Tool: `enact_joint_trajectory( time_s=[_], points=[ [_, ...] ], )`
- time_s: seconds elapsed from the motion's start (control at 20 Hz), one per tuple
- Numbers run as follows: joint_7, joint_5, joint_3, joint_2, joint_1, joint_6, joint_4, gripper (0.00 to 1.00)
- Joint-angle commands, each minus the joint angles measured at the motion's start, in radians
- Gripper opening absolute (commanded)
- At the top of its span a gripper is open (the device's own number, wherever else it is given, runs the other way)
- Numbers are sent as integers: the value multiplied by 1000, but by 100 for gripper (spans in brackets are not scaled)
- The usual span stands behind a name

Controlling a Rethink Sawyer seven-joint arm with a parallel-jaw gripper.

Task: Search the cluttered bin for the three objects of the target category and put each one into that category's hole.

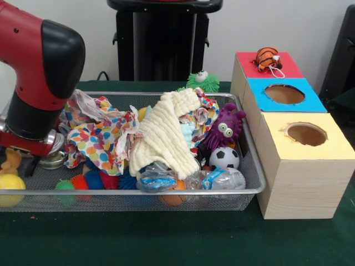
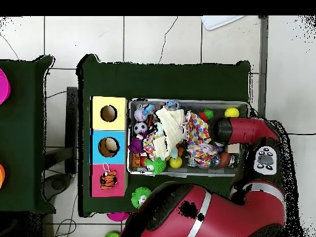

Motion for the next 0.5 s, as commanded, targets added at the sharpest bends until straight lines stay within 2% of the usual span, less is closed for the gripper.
enact_joint_trajectory(
  time_s=[0.05, 0.4, 0.45, 0.5],
  points=[
    [6, -100, -48, 35, -43, -8, -105, 100],
    [-15, -110, -41, 32, -56, -3, -110, 100],
    [-39, -108, -22, 26, -66, -3, -104, 100],
    [-56, -107, -12, 24, -71, 7, -100, 0]
  ],
)
